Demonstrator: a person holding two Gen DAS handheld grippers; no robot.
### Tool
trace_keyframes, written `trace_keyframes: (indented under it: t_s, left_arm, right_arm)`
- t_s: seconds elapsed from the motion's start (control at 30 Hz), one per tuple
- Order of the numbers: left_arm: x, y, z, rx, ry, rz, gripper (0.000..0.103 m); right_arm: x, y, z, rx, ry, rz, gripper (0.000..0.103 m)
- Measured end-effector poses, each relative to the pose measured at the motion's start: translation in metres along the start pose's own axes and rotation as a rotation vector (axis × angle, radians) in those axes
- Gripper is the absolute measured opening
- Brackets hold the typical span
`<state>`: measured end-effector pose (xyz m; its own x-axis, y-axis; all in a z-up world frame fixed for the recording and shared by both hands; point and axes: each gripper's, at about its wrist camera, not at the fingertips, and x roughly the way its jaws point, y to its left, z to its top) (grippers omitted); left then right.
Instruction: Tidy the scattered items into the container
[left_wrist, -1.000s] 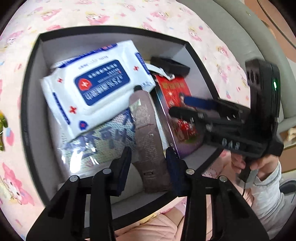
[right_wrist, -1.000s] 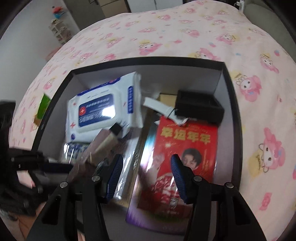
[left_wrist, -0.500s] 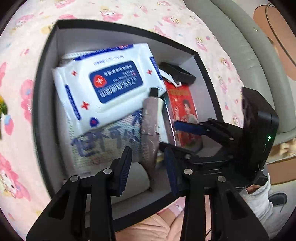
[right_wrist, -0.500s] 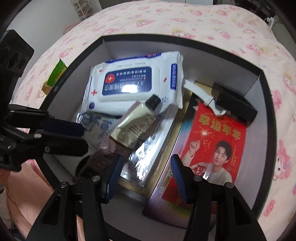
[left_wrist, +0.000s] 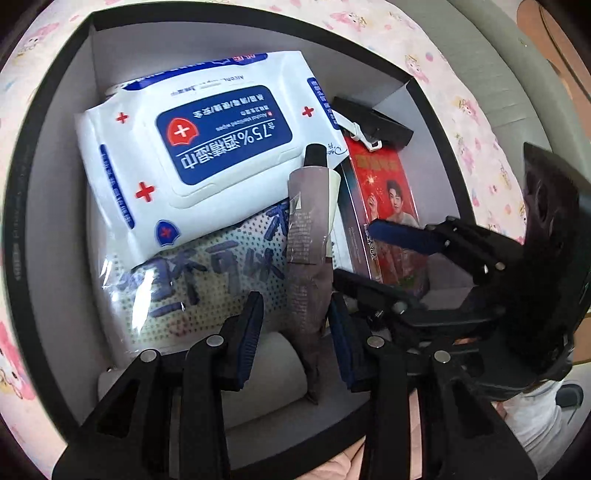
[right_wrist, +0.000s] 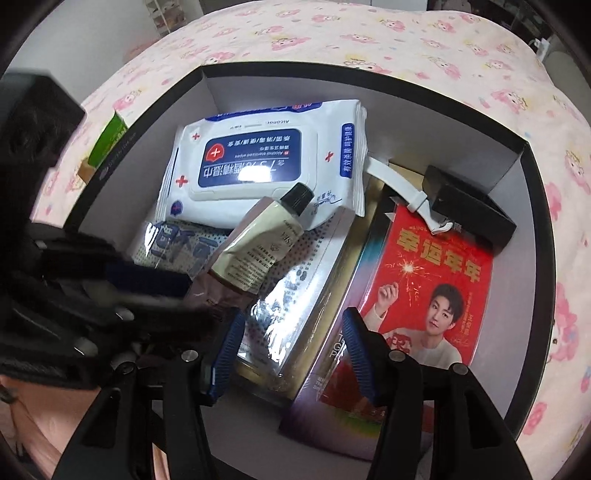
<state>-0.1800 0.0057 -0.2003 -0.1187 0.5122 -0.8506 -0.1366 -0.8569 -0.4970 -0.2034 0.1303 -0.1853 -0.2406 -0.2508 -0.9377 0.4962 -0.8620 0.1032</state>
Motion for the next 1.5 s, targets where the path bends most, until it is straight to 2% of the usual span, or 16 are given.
trace_keyframes:
  t_s: [0.1, 0.17, 0.33, 0.53, 0.6, 0.67, 0.73, 0.8, 0.83, 1.0, 1.03, 1.13, 1.2, 1.37, 1.5]
  left_arm:
    - [0.001, -0.007, -0.002, 0.025, -0.009, -0.032, 0.032]
    - [0.003, -0.011, -0.003, 0.048, -0.015, -0.008, 0.023]
    - [0.005, -0.022, -0.002, 0.088, -0.031, 0.009, 0.022]
    - [0.01, -0.047, 0.001, 0.185, -0.05, 0.02, 0.023]
    - [0.013, -0.055, 0.0, 0.219, -0.056, 0.041, 0.023]
    - [0.015, -0.058, 0.001, 0.228, -0.058, 0.048, 0.023]
    - [0.018, -0.056, 0.002, 0.223, -0.043, 0.016, 0.024]
    - [0.017, -0.052, 0.003, 0.215, -0.024, -0.031, 0.031]
    - [0.017, -0.052, 0.004, 0.212, -0.018, -0.045, 0.034]
    - [0.026, -0.051, 0.006, 0.193, 0.02, -0.02, 0.034]
    - [0.027, -0.05, 0.007, 0.186, 0.025, -0.022, 0.034]
    - [0.029, -0.048, 0.011, 0.173, 0.029, -0.041, 0.023]
    - [0.029, -0.046, 0.013, 0.161, 0.03, -0.082, 0.023]
    - [0.029, -0.057, 0.014, 0.197, 0.007, -0.076, 0.023]
    - [0.025, -0.06, 0.013, 0.209, -0.015, -0.085, 0.022]
  right_arm:
    - [-0.01, -0.012, 0.002, 0.062, -0.025, 0.031, 0.051]
    - [-0.018, -0.019, 0.002, 0.095, -0.043, 0.058, 0.051]
    - [-0.022, -0.023, 0.0, 0.105, -0.074, 0.035, 0.052]
    - [-0.039, -0.024, -0.003, 0.069, -0.217, 0.068, 0.052]
    - [-0.041, -0.021, 0.003, 0.062, -0.226, 0.068, 0.052]
    - [-0.035, -0.022, 0.008, 0.068, -0.194, 0.038, 0.052]
    - [-0.026, -0.026, 0.01, 0.099, -0.148, 0.008, 0.052]
    - [-0.021, -0.033, 0.011, 0.158, -0.121, 0.007, 0.052]
    - [-0.021, -0.039, 0.009, 0.189, -0.119, 0.008, 0.052]
    - [-0.033, -0.048, 0.007, 0.238, -0.164, 0.016, 0.052]
    - [-0.033, -0.047, 0.007, 0.233, -0.169, 0.007, 0.052]
    - [-0.036, -0.045, 0.005, 0.22, -0.187, -0.019, 0.052]
    - [-0.038, -0.044, 0.004, 0.212, -0.198, -0.036, 0.052]
    - [-0.044, -0.042, 0.003, 0.188, -0.229, -0.067, 0.052]
    - [-0.045, -0.048, 0.003, 0.219, -0.225, -0.042, 0.052]
